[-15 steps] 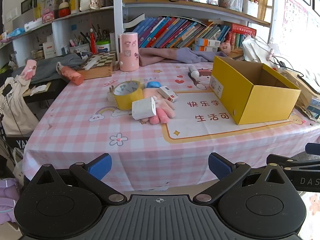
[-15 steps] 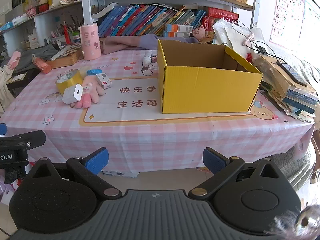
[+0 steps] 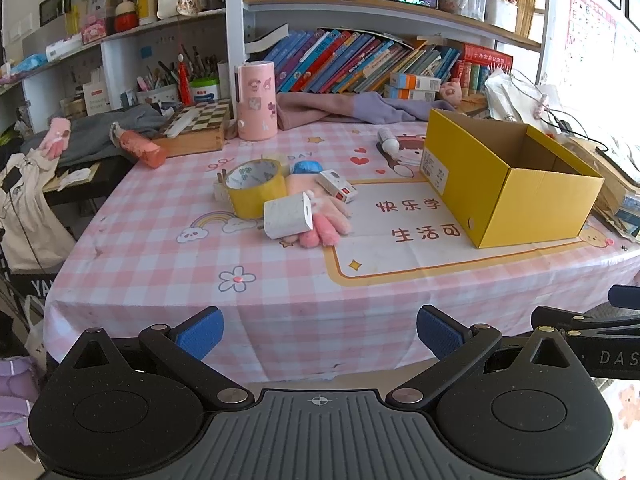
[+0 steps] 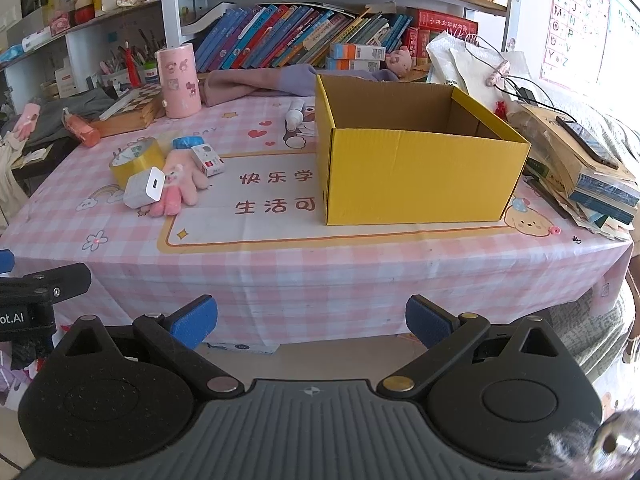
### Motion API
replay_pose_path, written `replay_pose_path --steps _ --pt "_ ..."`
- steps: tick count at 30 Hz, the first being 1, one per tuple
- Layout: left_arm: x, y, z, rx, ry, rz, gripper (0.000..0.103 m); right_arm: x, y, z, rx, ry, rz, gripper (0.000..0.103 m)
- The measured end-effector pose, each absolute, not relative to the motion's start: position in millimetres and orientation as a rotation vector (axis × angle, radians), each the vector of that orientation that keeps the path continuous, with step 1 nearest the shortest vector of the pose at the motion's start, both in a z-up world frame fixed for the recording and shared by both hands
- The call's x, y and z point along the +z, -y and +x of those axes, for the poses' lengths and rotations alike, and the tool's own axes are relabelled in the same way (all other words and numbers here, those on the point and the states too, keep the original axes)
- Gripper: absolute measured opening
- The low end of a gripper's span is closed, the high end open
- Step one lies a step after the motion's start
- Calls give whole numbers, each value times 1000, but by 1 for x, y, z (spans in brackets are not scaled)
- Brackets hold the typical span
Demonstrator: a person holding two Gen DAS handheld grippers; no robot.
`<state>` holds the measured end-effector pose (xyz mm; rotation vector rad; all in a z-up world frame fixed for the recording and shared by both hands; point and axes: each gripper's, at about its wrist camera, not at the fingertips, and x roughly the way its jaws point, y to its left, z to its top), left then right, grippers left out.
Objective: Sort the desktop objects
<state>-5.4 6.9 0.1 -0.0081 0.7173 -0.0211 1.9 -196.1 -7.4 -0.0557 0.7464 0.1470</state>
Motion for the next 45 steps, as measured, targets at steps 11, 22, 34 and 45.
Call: replay_pose_path --steps 11,22,34,45 --pt "-1 -7 -4 -21 -719 -7 103 -8 190 9 149 -752 -58 101" --pt "-3 -13 1 -21 -722 -11 103 -9 179 12 152 -752 -68 101" --pt "-6 -35 7 -13 -729 -23 103 -10 166 18 163 -761 -83 101" --pt "-11 -50 7 -8 -743 -24 103 -13 146 20 184 -776 -98 101"
